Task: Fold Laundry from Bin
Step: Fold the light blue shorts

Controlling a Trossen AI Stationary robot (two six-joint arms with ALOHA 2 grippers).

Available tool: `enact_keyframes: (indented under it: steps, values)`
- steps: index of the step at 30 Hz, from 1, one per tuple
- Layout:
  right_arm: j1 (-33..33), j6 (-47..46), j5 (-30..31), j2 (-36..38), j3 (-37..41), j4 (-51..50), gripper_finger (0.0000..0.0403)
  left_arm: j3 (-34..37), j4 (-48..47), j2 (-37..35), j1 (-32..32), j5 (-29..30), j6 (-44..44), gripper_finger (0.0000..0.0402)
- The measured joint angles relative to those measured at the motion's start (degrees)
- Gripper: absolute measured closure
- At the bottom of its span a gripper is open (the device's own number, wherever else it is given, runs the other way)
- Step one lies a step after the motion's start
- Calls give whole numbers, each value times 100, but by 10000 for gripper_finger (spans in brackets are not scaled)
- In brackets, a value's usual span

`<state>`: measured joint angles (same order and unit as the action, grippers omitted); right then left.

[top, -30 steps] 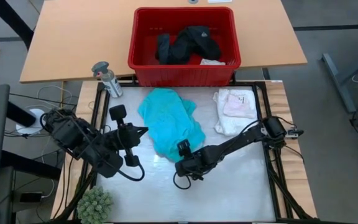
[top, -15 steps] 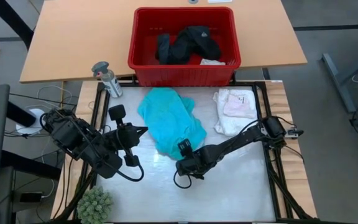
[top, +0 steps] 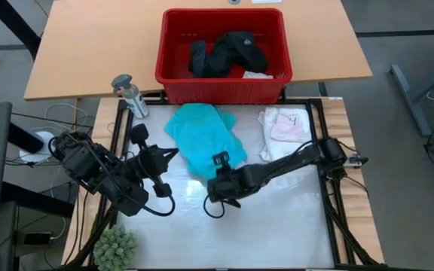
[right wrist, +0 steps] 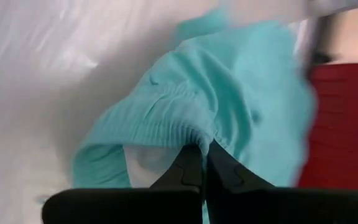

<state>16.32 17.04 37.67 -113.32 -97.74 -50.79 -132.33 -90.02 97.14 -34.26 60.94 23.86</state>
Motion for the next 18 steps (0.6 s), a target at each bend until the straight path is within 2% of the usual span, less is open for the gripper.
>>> enact_keyframes:
  steps: [5, 9, 12, 16, 18]
  values:
    - [-144, -54, 177, 468, -1531, -1019, 383, 0, 0, -5, -39, 489, 79, 401]
    - [-476, -297, 257, 994, -2348, -1356, 383, 0, 0, -15, -46, 588, 202, 401]
    - [-807, -605, 279, 1390, -2659, -1506, 383, 55, 9, -22, -44, 532, 266, 401]
    - [-1182, -1054, 277, 1863, -2751, -1584, 383, 574, 2, -33, -20, 491, 848, 400]
    - [-1309, -1233, 278, 2077, -2753, -1584, 383, 987, 0, -33, 13, 100, 1034, 392]
